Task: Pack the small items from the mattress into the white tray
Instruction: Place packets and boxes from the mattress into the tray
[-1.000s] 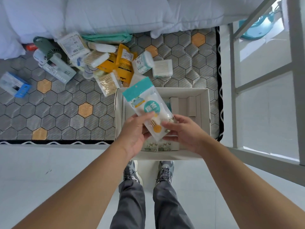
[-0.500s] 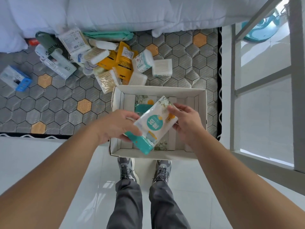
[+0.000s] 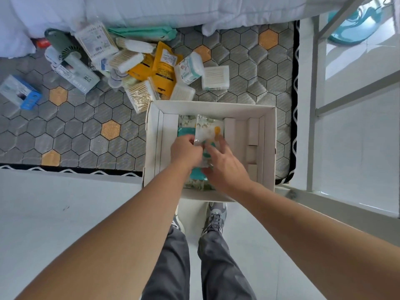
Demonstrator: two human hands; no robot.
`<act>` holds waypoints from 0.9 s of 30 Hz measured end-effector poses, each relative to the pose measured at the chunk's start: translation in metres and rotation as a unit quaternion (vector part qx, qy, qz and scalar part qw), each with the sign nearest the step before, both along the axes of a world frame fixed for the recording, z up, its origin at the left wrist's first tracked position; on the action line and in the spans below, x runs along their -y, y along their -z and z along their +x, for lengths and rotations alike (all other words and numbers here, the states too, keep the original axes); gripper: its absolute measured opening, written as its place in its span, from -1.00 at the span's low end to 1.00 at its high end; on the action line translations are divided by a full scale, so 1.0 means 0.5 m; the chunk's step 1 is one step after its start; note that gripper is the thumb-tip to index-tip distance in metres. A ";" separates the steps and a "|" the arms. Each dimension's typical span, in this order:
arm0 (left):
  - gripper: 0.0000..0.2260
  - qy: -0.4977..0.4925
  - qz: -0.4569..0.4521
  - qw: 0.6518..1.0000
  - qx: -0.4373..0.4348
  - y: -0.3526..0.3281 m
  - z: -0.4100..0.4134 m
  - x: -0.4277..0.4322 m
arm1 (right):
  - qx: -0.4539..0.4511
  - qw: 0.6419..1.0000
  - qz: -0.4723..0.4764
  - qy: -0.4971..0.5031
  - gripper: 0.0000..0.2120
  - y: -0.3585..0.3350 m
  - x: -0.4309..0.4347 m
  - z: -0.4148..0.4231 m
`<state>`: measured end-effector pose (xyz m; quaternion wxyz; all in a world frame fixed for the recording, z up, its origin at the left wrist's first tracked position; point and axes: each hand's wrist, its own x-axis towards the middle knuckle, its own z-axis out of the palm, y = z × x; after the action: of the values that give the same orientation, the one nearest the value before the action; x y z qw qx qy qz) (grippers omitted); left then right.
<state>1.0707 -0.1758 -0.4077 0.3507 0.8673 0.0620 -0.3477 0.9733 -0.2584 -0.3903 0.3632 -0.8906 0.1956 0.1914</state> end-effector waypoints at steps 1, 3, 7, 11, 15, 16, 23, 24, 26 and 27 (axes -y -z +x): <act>-0.92 0.032 0.026 0.998 0.043 0.000 0.002 -0.002 | 0.002 1.000 -0.020 -0.020 -0.31 0.011 -0.001 -0.002; -0.81 0.087 0.050 0.988 0.117 0.003 0.006 -0.007 | -0.010 0.997 -0.061 -0.045 -0.25 0.035 -0.001 0.002; -0.51 0.266 0.111 0.938 0.192 0.013 -0.005 -0.017 | -0.050 0.988 -0.122 -0.080 -0.25 0.055 0.001 0.014; -0.30 0.414 0.143 0.874 0.209 0.011 -0.029 -0.044 | -0.063 0.976 -0.170 -0.119 -0.25 0.054 0.002 0.019; -0.06 0.502 0.165 0.840 0.121 0.000 -0.031 -0.079 | -0.042 0.975 -0.171 -0.134 -0.18 0.064 0.004 0.030; -0.02 0.532 0.188 0.817 0.114 -0.003 -0.027 -0.087 | -0.041 0.977 -0.161 -0.135 -0.13 0.067 0.009 0.034; -0.20 0.658 0.311 0.669 0.146 -0.019 0.017 -0.102 | -0.080 0.963 -0.181 -0.183 -0.26 0.083 0.033 0.049; -0.23 0.663 0.314 0.664 0.147 -0.021 0.021 -0.096 | -0.085 0.960 -0.192 -0.188 -0.28 0.085 0.032 0.051; -0.25 0.666 0.321 0.657 0.151 -0.024 0.023 -0.092 | -0.097 0.950 -0.217 -0.205 -0.30 0.086 0.026 0.055; -0.26 0.664 0.326 0.655 0.153 -0.023 0.021 -0.093 | -0.103 0.944 -0.228 -0.213 -0.31 0.085 0.022 0.058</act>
<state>1.0811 -0.1294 -0.3961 -0.2741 0.7773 -0.4755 -0.3074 1.0023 -0.2696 -0.4330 0.0789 -0.9460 0.0762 0.3050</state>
